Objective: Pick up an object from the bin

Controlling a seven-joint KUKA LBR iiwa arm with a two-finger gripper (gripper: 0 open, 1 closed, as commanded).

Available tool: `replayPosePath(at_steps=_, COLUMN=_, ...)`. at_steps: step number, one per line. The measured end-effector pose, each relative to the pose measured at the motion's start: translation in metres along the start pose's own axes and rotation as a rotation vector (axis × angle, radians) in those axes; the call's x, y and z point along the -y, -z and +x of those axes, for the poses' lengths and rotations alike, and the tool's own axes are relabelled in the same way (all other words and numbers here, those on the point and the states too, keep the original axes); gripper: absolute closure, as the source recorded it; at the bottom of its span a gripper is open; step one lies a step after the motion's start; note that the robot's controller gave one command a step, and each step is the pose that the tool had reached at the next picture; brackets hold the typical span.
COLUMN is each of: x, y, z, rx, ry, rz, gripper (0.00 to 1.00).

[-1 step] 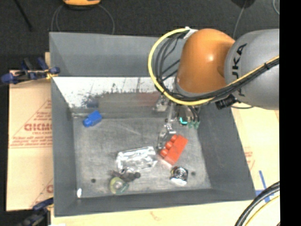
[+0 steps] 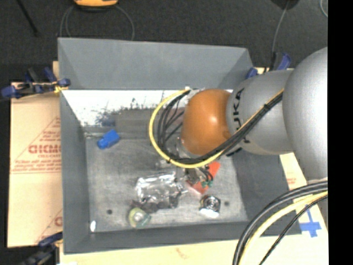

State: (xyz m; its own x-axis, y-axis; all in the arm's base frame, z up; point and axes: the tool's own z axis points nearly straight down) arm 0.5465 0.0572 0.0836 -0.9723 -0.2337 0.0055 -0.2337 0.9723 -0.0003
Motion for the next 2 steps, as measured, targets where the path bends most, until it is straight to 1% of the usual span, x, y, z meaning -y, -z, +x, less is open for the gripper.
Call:
replayPosePath(at_steps=1, x=0.0, y=0.004, z=-0.002, rx=0.008, ry=-0.004, rz=0.0, gripper=1.0)
replayPosePath(at_steps=2, x=0.002, y=0.139, z=0.004, rx=0.013, ry=0.216, rz=0.003, gripper=1.0)
